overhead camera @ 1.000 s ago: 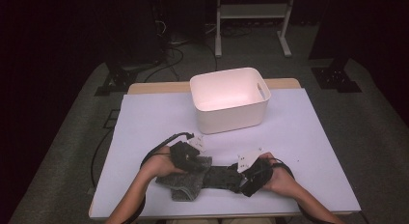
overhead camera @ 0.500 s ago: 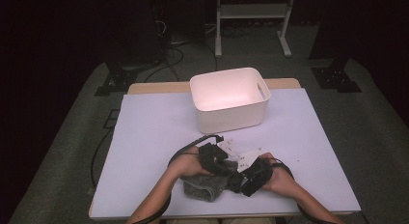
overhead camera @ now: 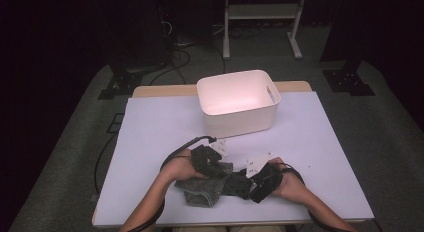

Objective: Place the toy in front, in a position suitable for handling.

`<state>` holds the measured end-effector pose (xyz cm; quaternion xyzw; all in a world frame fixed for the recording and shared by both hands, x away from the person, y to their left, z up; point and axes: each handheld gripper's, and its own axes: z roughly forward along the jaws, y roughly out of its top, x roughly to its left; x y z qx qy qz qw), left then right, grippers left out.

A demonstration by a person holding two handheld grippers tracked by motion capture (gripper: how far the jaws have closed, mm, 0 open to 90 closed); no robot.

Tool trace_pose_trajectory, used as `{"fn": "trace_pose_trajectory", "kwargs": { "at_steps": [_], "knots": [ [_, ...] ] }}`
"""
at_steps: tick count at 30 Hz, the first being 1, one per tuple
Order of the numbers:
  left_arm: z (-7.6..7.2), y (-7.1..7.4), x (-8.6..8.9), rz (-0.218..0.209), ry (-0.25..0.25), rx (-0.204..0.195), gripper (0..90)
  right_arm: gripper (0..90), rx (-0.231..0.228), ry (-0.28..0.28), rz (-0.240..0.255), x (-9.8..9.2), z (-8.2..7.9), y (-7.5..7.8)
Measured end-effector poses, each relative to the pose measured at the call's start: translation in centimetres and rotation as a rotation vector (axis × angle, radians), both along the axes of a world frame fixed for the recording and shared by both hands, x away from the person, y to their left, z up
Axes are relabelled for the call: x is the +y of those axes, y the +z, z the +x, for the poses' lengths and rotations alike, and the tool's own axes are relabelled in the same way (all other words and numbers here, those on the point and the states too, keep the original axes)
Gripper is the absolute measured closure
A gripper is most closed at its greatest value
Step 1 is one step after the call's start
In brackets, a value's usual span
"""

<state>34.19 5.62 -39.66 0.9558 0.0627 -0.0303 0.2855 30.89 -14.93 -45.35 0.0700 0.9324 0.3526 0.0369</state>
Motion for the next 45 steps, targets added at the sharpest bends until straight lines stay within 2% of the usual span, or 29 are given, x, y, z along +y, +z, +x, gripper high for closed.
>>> {"fn": "trace_pose_trajectory", "kwargs": {
  "at_steps": [5, 9, 12, 17, 20, 27, 38, 45],
  "knots": [
    [-0.3, -0.4, -2.3, 0.002, -0.058, 0.003, 80.0, 22.4, 0.005, -0.002, -0.003, 0.0, 0.0, -0.1],
    [-0.3, -0.6, -3.7, -0.006, -0.069, 0.014, 79.9, 22.4, 0.022, -0.01, 0.009, -0.1, 0.1, -0.2],
    [-0.4, -0.7, -4.1, -0.01, -0.081, 0.019, 80.0, 22.4, 0.02, -0.007, 0.009, -0.1, 0.1, -0.2],
    [-0.7, -0.9, -3.9, -0.044, -0.096, 0.045, 80.0, 22.5, 0.022, -0.013, 0.016, -0.1, 0.0, -0.2],
    [-0.9, -0.8, -3.6, -0.034, -0.1, 0.031, 79.9, 22.6, 0.02, -0.015, 0.018, -0.2, -0.1, -0.3],
    [-0.9, -0.3, -1.6, -0.015, -0.065, 0.019, 79.4, 22.6, 0.016, -0.011, 0.018, -0.2, 0.0, -0.3],
    [-0.6, 0.6, 3.8, 0.007, 0.046, 0.004, 79.4, 22.6, 0.02, -0.01, 0.016, -0.2, 0.0, -0.3],
    [-0.3, 0.7, 5.8, 0.01, 0.091, 0.002, 79.0, 22.6, 0.02, -0.008, 0.012, -0.2, 0.1, -0.2]
  ]
}}
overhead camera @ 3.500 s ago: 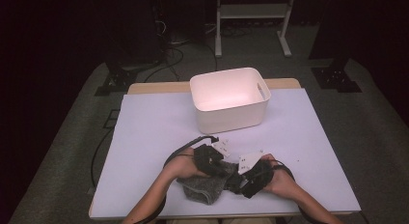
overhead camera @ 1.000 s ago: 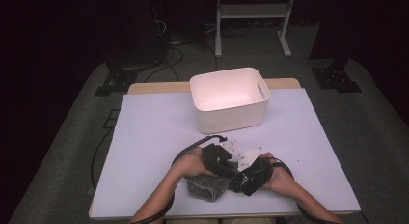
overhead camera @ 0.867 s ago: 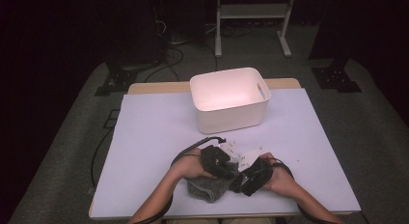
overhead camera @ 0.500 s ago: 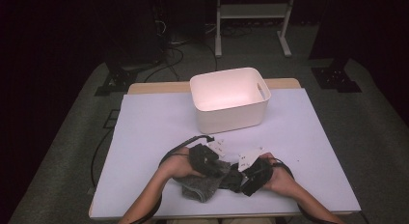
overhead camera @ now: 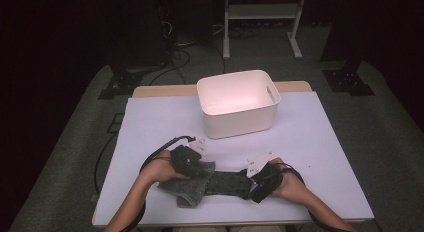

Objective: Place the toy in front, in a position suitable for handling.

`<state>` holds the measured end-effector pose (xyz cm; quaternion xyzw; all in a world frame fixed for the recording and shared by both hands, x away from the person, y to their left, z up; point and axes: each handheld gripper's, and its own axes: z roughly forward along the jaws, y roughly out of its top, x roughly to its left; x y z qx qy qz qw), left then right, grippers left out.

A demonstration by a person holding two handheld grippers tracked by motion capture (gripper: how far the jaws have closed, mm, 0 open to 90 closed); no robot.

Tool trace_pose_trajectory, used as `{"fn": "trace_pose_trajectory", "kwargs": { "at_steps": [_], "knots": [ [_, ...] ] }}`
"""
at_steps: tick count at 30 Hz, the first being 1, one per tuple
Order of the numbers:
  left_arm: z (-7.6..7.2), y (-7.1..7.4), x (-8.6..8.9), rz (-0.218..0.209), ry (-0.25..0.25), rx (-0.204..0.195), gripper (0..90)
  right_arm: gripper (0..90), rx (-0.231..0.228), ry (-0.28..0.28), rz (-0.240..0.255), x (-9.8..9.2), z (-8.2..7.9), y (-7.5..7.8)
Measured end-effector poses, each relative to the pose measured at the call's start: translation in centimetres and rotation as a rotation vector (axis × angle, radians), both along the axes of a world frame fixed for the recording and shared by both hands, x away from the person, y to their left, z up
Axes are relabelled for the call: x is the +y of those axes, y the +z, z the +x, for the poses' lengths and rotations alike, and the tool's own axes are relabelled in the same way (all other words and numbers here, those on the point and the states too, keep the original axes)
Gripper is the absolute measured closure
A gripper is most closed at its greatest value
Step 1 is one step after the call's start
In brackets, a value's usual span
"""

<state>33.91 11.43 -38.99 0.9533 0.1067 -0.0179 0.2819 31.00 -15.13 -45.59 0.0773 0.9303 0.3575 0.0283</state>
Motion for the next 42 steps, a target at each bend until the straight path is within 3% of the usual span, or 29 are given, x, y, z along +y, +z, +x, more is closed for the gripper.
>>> {"fn": "trace_pose_trajectory", "kwargs": {
  "at_steps": [6, 17, 26, 30, 42],
  "knots": [
    [0.2, -0.2, -0.9, -0.015, -0.021, 0.007, 79.1, 22.5, 0.003, -0.001, -0.003, 0.0, 0.0, 0.0],
    [-0.6, -0.6, -7.1, -0.006, -0.157, 0.008, 79.1, 22.5, 0.002, -0.003, -0.002, 0.0, -0.1, 0.0],
    [-1.0, -1.0, -9.3, -0.006, -0.207, 0.011, 79.0, 22.6, 0.003, -0.003, -0.002, 0.0, -0.1, 0.0],
    [-0.8, -0.9, -8.6, 0.009, -0.198, 0.005, 79.1, 22.6, 0.001, -0.002, -0.002, 0.0, -0.1, 0.0],
    [-0.7, -0.1, -3.0, -0.005, -0.076, 0.004, 79.0, 22.5, -0.003, 0.002, -0.009, 0.1, 0.0, 0.1]
  ]
}}
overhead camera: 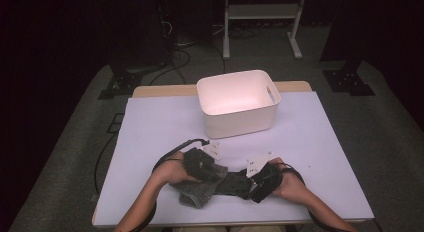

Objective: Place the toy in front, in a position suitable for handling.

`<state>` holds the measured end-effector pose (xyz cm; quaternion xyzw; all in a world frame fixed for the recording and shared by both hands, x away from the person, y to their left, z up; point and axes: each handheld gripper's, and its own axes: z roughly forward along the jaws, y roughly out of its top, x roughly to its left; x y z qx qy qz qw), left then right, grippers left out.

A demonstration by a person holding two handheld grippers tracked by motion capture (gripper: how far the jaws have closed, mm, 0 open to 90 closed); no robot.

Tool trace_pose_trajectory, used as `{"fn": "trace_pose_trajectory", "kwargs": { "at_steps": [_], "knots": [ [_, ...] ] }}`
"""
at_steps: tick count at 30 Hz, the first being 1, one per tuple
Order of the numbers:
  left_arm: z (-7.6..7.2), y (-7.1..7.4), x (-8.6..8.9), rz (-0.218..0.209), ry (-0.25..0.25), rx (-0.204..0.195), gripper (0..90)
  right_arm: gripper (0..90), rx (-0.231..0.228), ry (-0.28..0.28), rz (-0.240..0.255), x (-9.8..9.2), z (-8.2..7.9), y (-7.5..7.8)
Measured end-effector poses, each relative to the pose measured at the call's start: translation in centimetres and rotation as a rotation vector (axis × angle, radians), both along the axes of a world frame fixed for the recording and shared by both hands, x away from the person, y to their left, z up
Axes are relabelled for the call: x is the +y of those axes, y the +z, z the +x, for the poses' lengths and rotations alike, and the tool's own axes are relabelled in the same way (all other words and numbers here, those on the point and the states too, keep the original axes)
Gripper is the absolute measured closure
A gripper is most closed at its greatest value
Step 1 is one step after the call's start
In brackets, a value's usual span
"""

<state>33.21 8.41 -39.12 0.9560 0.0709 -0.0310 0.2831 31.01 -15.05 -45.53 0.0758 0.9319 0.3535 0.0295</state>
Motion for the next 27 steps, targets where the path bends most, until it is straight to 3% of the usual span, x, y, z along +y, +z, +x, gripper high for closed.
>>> {"fn": "trace_pose_trajectory", "kwargs": {
  "at_steps": [4, 9, 13, 16, 20, 27],
  "knots": [
    [0.1, 0.2, 0.7, -0.011, 0.015, 0.001, 79.0, 22.7, -0.001, 0.001, -0.012, 0.0, 0.1, 0.1],
    [0.3, 0.0, -0.1, -0.021, 0.008, 0.0, 79.1, 22.6, -0.013, -0.006, -0.019, -0.6, 0.4, 0.2],
    [0.4, -0.6, -1.1, -0.021, -0.006, 0.006, 79.1, 22.3, 0.013, -0.021, -0.012, -1.0, 0.6, 0.1],
    [0.2, -0.8, -1.2, 0.017, -0.001, 0.0, 79.1, 20.3, 0.038, -0.037, -0.027, -0.9, 0.8, 0.4],
    [0.1, -0.9, -1.0, -0.01, 0.011, 0.008, 79.1, 17.2, 0.092, -0.056, -0.027, -1.7, 0.7, 0.5],
    [0.0, -0.9, -1.1, -0.003, 0.001, -0.001, 79.1, 14.8, 0.142, -0.072, 0.005, -2.6, 0.3, 1.4]
  ]
}}
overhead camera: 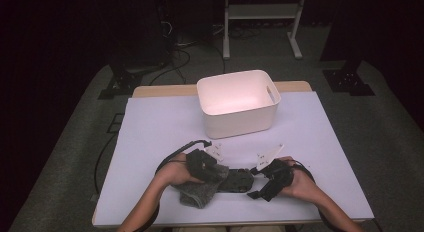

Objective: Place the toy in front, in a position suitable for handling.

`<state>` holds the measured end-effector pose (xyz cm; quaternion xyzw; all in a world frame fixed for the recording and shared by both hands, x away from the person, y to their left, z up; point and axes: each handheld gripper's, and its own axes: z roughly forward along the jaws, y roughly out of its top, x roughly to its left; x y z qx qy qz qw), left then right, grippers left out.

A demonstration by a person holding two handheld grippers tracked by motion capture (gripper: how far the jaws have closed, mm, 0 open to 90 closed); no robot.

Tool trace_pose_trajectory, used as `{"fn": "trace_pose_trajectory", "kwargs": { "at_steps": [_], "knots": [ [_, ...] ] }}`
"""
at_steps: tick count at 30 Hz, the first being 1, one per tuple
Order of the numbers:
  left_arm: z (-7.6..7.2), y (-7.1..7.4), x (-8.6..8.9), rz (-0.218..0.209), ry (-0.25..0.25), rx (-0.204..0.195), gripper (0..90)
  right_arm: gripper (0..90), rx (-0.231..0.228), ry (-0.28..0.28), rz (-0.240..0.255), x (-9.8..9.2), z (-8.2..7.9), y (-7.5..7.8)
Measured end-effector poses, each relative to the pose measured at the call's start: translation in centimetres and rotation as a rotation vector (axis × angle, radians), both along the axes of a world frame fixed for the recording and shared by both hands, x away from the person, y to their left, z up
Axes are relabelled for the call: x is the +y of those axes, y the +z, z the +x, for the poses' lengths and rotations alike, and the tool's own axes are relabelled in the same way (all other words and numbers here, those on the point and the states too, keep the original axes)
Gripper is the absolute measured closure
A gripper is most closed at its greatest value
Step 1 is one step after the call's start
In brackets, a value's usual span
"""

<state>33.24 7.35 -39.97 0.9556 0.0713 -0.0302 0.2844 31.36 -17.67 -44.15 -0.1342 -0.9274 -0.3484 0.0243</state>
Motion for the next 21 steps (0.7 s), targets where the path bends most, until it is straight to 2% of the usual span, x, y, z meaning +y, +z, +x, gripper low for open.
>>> {"fn": "trace_pose_trajectory", "kwargs": {
  "at_steps": [1, 4, 7, 9, 11, 13, 15, 16, 17, 19, 21],
  "knots": [
    [0.0, 0.0, 0.0, 0.001, -0.001, 0.0, 79.1, 14.7, 0.027, 0.002, 0.014, 0.1, 0.2, 0.1],
    [0.0, 0.0, 0.0, -0.002, -0.002, 0.001, 79.2, 13.6, 0.035, 0.001, 0.017, 0.6, 0.6, 0.0],
    [0.0, 0.1, 0.0, 0.0, -0.009, 0.001, 79.2, 14.8, 0.064, 0.005, 0.02, 1.2, 1.2, -0.2],
    [0.0, 0.2, -0.1, -0.004, -0.018, 0.004, 79.2, 14.7, 0.059, 0.016, 0.012, 1.6, 1.3, -0.2],
    [0.2, 0.4, -0.4, -0.027, -0.019, 0.011, 79.2, 14.7, 0.069, 0.025, -0.004, 1.8, 1.4, -0.4],
    [0.2, 0.4, -0.9, -0.015, -0.03, 0.007, 79.2, 14.8, 0.068, 0.026, -0.02, 2.0, 1.4, -0.6],
    [0.4, 0.4, -1.3, -0.016, -0.038, 0.012, 79.2, 14.8, 0.07, 0.027, -0.017, 2.1, 1.5, -0.5],
    [0.4, 0.2, -1.6, -0.002, -0.043, 0.012, 79.2, 15.0, 0.069, 0.024, -0.012, 2.0, 1.6, -0.5],
    [0.3, 0.1, -1.7, 0.005, -0.043, 0.007, 79.2, 15.8, 0.082, 0.023, -0.009, 2.0, 1.6, -0.3],
    [0.3, 0.1, -1.6, 0.007, -0.04, 0.009, 79.2, 15.8, 0.077, 0.021, -0.004, 1.8, 1.6, 0.0],
    [0.3, -0.1, -1.4, -0.011, -0.029, 0.02, 79.2, 15.8, 0.088, 0.022, 0.002, 1.3, 1.6, 0.5]
  ]
}}
